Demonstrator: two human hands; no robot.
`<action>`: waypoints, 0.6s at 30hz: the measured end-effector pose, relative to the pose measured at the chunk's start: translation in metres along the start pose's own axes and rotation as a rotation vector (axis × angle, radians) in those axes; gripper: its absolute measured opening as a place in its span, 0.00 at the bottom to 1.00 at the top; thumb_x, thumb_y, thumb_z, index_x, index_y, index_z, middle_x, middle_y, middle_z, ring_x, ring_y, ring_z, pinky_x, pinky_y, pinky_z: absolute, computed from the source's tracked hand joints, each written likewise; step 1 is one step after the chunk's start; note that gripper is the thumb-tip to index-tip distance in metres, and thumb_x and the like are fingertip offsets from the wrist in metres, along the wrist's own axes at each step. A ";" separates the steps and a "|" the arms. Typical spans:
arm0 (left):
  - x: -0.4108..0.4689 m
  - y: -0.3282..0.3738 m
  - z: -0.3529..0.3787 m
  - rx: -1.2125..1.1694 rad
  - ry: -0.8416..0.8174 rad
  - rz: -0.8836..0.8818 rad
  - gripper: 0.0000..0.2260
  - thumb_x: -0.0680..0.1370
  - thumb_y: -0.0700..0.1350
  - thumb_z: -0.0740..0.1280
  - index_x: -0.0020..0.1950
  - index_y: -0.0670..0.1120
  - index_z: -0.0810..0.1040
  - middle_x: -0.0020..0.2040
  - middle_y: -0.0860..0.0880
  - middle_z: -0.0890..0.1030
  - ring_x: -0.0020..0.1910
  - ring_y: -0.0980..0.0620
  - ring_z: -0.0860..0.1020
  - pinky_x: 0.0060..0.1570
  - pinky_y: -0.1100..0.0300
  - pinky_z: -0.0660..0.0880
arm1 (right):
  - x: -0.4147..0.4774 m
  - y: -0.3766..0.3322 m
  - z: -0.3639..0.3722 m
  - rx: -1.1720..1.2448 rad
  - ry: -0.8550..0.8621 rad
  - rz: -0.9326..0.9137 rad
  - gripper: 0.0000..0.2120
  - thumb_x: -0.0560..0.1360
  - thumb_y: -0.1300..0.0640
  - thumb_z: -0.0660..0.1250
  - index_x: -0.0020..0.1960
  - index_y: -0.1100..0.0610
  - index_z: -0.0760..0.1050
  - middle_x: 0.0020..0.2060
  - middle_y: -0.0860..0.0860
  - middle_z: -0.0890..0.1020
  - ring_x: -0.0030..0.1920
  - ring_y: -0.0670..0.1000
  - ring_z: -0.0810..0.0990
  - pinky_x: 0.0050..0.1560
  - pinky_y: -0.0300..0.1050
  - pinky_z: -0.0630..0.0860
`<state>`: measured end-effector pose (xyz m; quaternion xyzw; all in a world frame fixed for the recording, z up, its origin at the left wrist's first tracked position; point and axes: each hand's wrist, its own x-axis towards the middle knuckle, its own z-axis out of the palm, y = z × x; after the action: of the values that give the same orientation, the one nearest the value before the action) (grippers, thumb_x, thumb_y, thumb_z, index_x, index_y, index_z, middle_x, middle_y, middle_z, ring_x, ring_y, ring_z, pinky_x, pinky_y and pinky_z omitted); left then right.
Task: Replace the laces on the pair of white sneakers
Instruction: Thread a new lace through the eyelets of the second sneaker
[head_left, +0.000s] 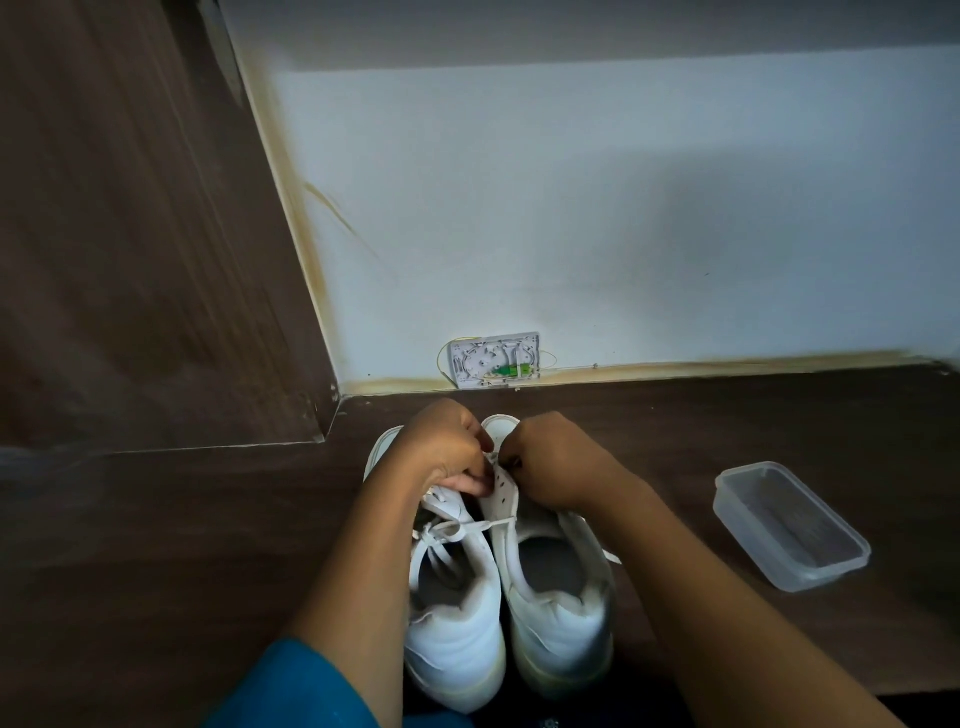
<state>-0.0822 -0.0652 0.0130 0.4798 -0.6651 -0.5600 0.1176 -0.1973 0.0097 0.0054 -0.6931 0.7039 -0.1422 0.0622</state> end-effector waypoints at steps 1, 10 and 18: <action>0.000 0.000 0.000 0.004 -0.007 0.005 0.13 0.69 0.21 0.63 0.39 0.39 0.77 0.42 0.39 0.78 0.42 0.39 0.81 0.38 0.52 0.81 | 0.001 -0.002 0.001 0.002 -0.001 0.021 0.09 0.74 0.59 0.63 0.49 0.60 0.80 0.45 0.59 0.82 0.47 0.61 0.79 0.38 0.42 0.68; -0.004 0.001 -0.001 0.028 -0.040 0.030 0.13 0.72 0.22 0.62 0.37 0.39 0.76 0.33 0.43 0.76 0.33 0.50 0.78 0.35 0.58 0.79 | -0.001 0.004 0.005 0.164 0.027 0.139 0.07 0.73 0.61 0.66 0.47 0.56 0.83 0.47 0.54 0.83 0.49 0.53 0.80 0.40 0.36 0.66; -0.001 0.003 0.002 0.154 0.047 0.042 0.13 0.74 0.26 0.61 0.38 0.43 0.74 0.37 0.43 0.76 0.34 0.50 0.78 0.35 0.59 0.80 | -0.001 0.007 0.000 0.430 0.013 0.214 0.09 0.69 0.66 0.68 0.44 0.53 0.77 0.40 0.47 0.78 0.40 0.46 0.75 0.35 0.35 0.68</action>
<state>-0.0849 -0.0632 0.0150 0.4864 -0.7130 -0.4934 0.1077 -0.2040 0.0104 0.0030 -0.5847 0.7272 -0.2857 0.2184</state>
